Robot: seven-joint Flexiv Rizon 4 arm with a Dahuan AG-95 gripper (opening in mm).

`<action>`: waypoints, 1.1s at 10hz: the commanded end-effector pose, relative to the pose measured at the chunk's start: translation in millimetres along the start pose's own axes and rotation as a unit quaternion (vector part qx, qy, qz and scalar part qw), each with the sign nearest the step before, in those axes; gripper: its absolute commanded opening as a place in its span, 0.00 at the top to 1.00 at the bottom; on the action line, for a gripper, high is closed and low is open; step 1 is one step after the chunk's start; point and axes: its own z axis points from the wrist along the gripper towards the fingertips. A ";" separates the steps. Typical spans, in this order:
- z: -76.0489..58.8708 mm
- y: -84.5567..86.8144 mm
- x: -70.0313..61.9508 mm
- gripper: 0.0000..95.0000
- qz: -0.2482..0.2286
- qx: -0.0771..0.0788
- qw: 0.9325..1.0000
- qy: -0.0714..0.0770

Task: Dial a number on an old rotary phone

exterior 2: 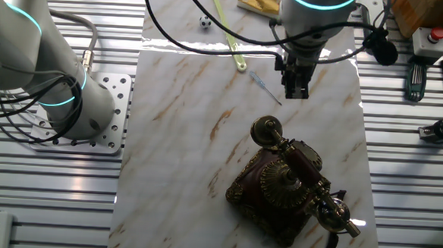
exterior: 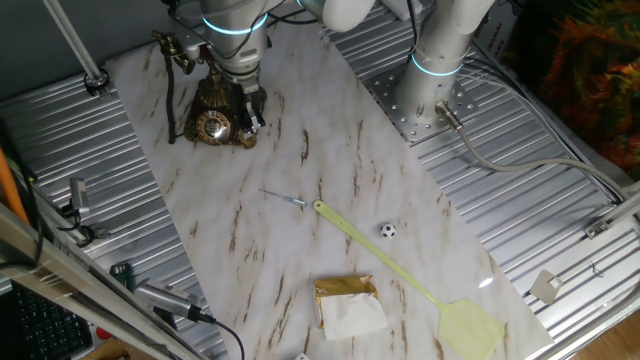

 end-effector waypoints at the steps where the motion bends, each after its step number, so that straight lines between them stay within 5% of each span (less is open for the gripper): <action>1: 0.1 0.4 -0.3 1.00 -0.004 0.003 1.000 0.001; 11: -1.1 0.5 -0.2 1.00 -0.003 0.009 1.000 0.000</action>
